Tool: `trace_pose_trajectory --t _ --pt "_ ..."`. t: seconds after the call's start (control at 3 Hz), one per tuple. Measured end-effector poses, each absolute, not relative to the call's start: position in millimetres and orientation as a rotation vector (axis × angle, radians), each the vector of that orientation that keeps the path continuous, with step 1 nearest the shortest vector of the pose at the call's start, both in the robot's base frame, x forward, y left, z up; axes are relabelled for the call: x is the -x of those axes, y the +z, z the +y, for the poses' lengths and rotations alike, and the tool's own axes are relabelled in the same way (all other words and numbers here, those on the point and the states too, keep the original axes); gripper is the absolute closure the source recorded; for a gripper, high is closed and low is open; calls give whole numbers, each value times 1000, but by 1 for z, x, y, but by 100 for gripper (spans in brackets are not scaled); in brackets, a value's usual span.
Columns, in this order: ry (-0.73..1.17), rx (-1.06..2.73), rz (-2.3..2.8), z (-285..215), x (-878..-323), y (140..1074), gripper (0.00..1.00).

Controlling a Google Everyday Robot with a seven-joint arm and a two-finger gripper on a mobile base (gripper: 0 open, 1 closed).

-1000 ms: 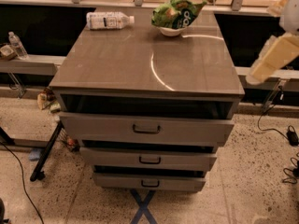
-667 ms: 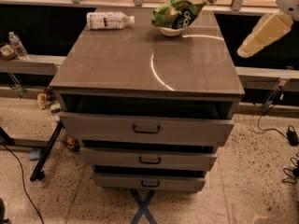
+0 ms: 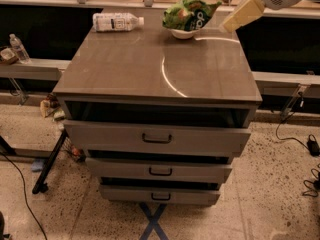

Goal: Pick green rice chip bag from paper bowl and place on counter

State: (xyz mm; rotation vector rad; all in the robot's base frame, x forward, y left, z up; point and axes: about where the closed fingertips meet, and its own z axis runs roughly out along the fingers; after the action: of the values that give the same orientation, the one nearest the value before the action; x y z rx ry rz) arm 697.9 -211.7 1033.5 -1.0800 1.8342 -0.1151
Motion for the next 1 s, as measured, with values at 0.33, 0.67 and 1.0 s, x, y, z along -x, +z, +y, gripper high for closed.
trace_pose_trajectory --t 0.33,0.67,1.0 --pt "-115 1080 1834 -212 -698 1034 0" --pt "-105 1089 1821 -202 -715 1029 0" --pt "-60 1089 1835 -185 -742 1009 0"
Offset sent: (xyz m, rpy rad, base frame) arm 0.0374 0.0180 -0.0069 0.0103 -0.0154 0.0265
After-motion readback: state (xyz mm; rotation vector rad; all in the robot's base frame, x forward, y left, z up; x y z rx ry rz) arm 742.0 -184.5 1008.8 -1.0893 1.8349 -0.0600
